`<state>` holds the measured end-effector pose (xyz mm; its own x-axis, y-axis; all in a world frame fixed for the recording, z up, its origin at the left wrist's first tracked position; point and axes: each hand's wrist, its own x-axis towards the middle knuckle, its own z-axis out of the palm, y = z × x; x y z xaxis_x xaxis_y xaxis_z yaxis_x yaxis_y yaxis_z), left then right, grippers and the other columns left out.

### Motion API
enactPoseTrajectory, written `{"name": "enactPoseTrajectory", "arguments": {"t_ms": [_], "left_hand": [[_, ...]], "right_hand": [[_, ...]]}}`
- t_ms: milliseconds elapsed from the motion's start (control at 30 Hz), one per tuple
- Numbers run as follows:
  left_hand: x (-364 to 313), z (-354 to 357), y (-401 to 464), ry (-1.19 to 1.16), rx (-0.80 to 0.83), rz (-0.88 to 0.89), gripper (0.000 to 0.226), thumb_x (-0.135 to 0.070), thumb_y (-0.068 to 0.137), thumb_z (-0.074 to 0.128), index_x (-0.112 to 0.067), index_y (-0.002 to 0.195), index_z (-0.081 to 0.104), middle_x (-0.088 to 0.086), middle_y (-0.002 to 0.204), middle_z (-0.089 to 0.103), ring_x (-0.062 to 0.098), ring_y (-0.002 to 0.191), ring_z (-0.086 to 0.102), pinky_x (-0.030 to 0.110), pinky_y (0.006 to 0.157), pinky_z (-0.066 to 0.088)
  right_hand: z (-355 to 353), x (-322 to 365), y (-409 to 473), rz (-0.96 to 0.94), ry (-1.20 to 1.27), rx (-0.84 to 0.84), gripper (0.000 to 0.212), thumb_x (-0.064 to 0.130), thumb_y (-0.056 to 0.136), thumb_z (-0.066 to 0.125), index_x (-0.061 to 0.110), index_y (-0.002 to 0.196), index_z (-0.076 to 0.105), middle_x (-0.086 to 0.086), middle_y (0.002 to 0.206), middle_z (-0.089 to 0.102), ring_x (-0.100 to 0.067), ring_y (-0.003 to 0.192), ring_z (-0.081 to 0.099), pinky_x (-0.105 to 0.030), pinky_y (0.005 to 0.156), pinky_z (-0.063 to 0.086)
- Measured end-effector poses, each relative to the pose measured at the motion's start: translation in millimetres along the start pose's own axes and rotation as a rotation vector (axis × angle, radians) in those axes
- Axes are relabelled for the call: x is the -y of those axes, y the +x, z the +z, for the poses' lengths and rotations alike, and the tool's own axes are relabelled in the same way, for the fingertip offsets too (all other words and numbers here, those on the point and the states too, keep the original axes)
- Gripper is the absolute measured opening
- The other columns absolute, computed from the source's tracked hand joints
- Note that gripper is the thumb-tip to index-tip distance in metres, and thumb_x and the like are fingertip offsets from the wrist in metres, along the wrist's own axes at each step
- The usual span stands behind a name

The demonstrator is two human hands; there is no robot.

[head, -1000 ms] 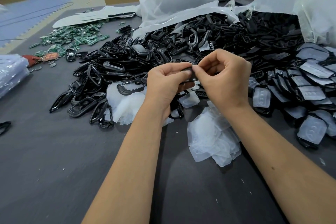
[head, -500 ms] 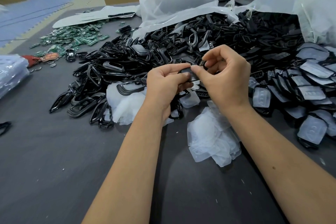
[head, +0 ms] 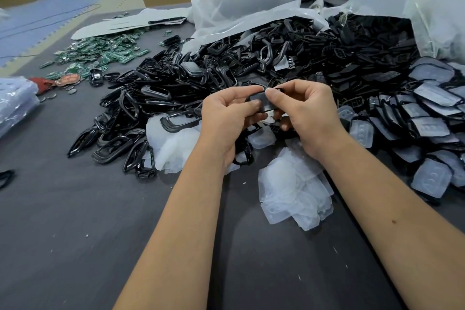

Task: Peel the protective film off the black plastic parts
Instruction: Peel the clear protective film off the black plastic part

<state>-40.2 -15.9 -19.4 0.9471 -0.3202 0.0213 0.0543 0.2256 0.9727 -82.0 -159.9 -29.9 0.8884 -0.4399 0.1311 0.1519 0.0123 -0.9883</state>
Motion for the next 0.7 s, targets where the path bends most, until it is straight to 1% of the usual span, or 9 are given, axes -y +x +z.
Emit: {"name": "enactPoseTrajectory", "arguments": {"t_ms": [67,167,300,400,467,533,633,700], "left_hand": [[0.2,-0.3,-0.2,-0.009,0.008,-0.001,0.023,0.014,0.091,0.063,-0.001,0.101,0.076,0.008,0.081,0.077,0.016,0.074,0.074,0.024,0.07,0.06],[0.6,-0.2,-0.8,-0.012,0.013,0.012,0.019,0.011,0.088,0.069,0.001,0.103,0.074,0.011,0.082,0.077,0.019,0.077,0.075,0.025,0.07,0.059],[0.9,0.9,-1.9,0.029,0.018,0.028,0.02,0.009,0.087,0.074,0.0,0.105,0.073,0.011,0.083,0.077,0.021,0.079,0.075,0.024,0.07,0.059],[0.8,1.6,-1.1,0.024,0.002,0.024,0.02,0.011,0.088,0.072,-0.001,0.103,0.074,0.005,0.075,0.076,0.016,0.07,0.073,0.023,0.068,0.06],[1.1,1.8,-0.5,0.021,-0.007,0.023,0.02,0.012,0.089,0.07,-0.002,0.102,0.074,0.002,0.072,0.075,0.014,0.068,0.072,0.023,0.069,0.06],[1.4,1.9,-0.2,0.016,-0.003,0.023,0.02,0.012,0.09,0.068,-0.002,0.103,0.074,0.002,0.071,0.075,0.014,0.067,0.072,0.024,0.07,0.061],[0.4,0.4,0.8,0.002,0.008,0.003,0.022,0.014,0.093,0.061,-0.001,0.103,0.074,0.005,0.075,0.076,0.017,0.07,0.073,0.024,0.071,0.061],[-0.7,0.1,0.5,-0.003,0.013,-0.008,0.025,0.015,0.094,0.056,0.0,0.103,0.075,0.008,0.078,0.076,0.018,0.072,0.074,0.024,0.07,0.06]], "right_hand": [[-0.1,-0.6,0.5,-0.002,-0.001,-0.01,0.02,0.014,0.089,0.082,-0.004,0.094,0.073,-0.003,0.065,0.068,-0.013,0.052,0.058,-0.023,0.041,0.042],[0.0,-1.1,-0.1,-0.008,0.001,-0.008,0.024,0.014,0.087,0.083,-0.006,0.095,0.072,-0.007,0.069,0.07,-0.013,0.052,0.057,-0.023,0.041,0.042],[-0.8,0.9,-0.7,0.018,0.046,0.015,0.018,0.012,0.089,0.082,-0.003,0.092,0.072,-0.009,0.072,0.069,-0.013,0.053,0.056,-0.022,0.042,0.041],[-2.9,5.2,1.1,0.112,0.182,0.058,0.013,0.015,0.094,0.076,0.007,0.085,0.07,-0.004,0.07,0.064,-0.014,0.055,0.058,-0.02,0.043,0.043],[-4.2,6.5,2.3,0.141,0.212,0.075,0.013,0.013,0.097,0.072,0.008,0.085,0.071,-0.003,0.071,0.064,-0.014,0.058,0.062,-0.02,0.045,0.045],[-4.5,6.1,2.4,0.136,0.203,0.078,0.01,0.009,0.097,0.07,0.007,0.088,0.072,-0.006,0.075,0.066,-0.015,0.06,0.064,-0.021,0.047,0.047],[-4.6,4.1,3.0,0.111,0.164,0.056,0.007,0.007,0.095,0.072,0.008,0.089,0.074,-0.004,0.073,0.069,-0.014,0.06,0.064,-0.021,0.048,0.048],[-5.1,2.3,3.6,0.08,0.113,0.042,0.005,0.006,0.094,0.074,0.008,0.089,0.076,-0.005,0.073,0.071,-0.013,0.059,0.063,-0.021,0.048,0.049]]}}
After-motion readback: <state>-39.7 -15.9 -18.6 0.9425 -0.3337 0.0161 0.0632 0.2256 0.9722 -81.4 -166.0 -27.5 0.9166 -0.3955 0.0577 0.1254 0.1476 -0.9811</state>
